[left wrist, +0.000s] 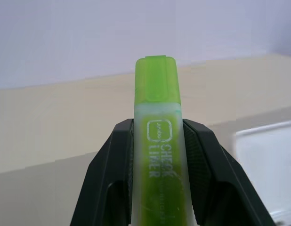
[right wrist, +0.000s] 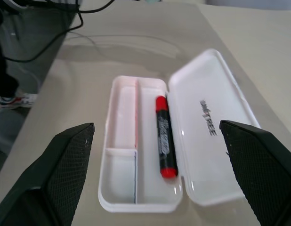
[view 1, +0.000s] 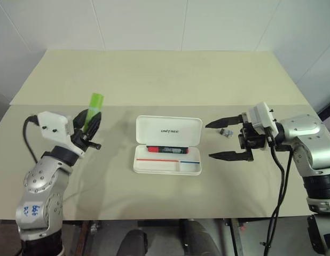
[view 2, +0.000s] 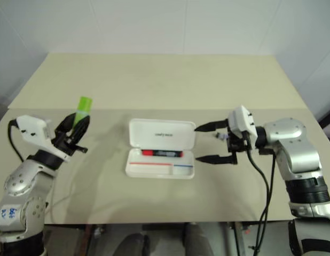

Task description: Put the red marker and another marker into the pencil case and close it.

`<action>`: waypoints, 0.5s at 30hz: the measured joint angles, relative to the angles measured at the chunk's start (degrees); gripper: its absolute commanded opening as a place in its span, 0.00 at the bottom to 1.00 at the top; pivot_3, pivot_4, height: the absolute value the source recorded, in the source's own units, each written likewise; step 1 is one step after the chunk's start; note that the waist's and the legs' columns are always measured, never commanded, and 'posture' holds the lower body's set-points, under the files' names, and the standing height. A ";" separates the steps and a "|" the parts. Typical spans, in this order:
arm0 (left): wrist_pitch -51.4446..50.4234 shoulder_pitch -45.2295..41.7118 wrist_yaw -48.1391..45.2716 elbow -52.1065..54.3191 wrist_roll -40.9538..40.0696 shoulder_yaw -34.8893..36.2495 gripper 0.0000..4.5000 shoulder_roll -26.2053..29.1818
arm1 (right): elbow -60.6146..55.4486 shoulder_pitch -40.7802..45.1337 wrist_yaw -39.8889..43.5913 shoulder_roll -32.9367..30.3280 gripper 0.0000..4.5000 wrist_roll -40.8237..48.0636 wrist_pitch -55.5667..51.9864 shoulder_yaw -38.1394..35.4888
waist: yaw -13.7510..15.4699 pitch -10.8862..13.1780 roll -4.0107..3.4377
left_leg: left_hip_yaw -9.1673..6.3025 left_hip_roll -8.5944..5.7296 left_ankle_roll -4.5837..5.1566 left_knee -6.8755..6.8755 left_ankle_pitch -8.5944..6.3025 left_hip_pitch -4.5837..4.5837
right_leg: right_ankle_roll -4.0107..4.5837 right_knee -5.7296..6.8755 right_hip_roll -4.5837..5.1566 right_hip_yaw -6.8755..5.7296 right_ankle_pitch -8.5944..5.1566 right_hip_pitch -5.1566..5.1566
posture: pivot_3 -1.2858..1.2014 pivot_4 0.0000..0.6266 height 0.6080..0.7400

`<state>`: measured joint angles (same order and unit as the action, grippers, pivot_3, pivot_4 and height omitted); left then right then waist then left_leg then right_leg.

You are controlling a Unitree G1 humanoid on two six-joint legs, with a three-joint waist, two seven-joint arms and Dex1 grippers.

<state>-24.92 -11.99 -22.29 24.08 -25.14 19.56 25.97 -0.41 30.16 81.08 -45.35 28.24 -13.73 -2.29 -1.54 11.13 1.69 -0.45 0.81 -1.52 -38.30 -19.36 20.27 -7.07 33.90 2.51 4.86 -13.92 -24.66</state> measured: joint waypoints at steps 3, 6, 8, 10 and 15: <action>5.01 -4.11 -12.66 -3.81 -0.62 -3.65 0.23 6.45 | -1.58 -3.17 -3.18 -1.56 1.00 -0.58 0.11 -3.09 | 0.02 0.00 -0.01 | 0.05 -0.04 -0.01 0.02 0.01 0.02 | 0.00 -0.02 0.03 0.03 0.00 0.00 | 0.52 0.24 1.00; 9.04 -5.48 -25.37 -5.20 -2.51 -7.76 0.23 10.32 | -1.39 -4.85 -5.60 -5.15 1.00 -1.16 0.30 -8.05 | -0.05 -0.02 -0.04 | 0.16 -0.06 0.06 0.04 -0.03 0.02 | -0.01 -0.01 0.08 0.12 0.00 0.02 | 0.52 0.24 1.00; 9.72 -6.14 -30.24 -7.29 -3.32 -9.42 0.23 11.19 | -2.13 -6.87 -6.01 -6.57 1.00 -0.99 0.22 -10.53 | -0.13 -0.01 -0.04 | 0.17 0.02 0.09 0.07 -0.05 0.01 | -0.02 0.00 0.01 0.11 0.01 0.02 | 0.52 0.24 1.00; 10.07 -7.24 -34.31 -9.67 -3.41 -10.72 0.23 12.56 | -3.47 -9.16 -6.47 -6.71 1.00 -0.50 -0.26 -11.59 | -0.17 -0.01 -0.03 | 0.16 0.07 0.09 0.08 -0.05 0.01 | -0.01 -0.01 -0.08 0.11 0.00 -0.05 | 0.52 0.24 1.00; 12.67 -12.86 -40.25 -14.67 -1.36 -15.68 0.23 13.26 | -8.63 -12.12 -9.05 -6.79 1.00 1.41 -2.28 -13.12 | -0.08 -0.01 -0.04 | 0.18 0.01 0.11 -0.03 -0.01 -0.02 | -0.05 0.02 -0.07 0.18 0.02 -0.04 | 0.52 0.24 1.00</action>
<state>-12.25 -24.85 -62.54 9.41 -26.50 3.87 39.23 -9.04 18.05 72.03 -52.14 29.65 -16.01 -15.41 -1.61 11.12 1.65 -0.26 0.82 -1.41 -38.34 -19.37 20.25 -7.12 33.92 2.45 5.05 -13.91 -24.70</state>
